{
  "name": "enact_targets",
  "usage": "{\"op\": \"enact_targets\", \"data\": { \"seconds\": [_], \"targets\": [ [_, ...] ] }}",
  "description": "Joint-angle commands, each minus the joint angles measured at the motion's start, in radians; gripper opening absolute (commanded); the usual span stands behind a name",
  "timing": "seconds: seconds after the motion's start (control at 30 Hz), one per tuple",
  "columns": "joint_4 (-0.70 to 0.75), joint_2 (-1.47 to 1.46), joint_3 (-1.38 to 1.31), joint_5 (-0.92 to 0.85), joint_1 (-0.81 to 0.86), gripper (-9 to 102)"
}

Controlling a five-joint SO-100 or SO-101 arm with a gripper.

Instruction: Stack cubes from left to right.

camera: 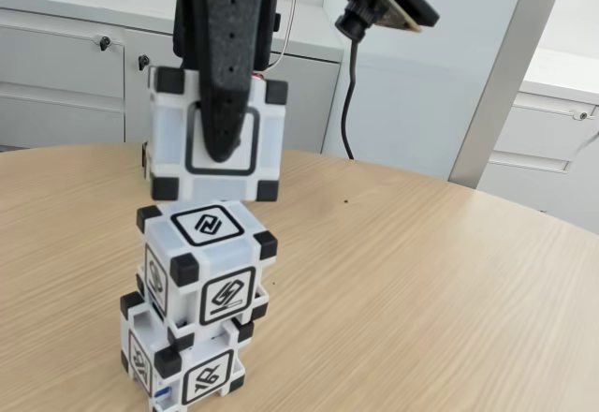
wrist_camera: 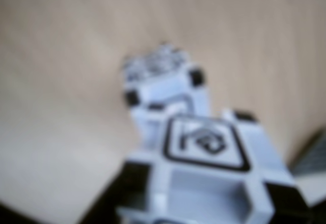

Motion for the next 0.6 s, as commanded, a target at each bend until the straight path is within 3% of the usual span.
{"op": "enact_targets", "data": {
  "seconds": [0.0, 0.37, 0.57],
  "targets": [
    [-0.011, 0.009, -0.005, 0.0, -0.006, 19],
    [-0.011, -0.117, -0.012, -0.028, 0.009, 19],
    [-0.011, -0.106, -0.008, -0.031, 0.008, 30]
  ]
}}
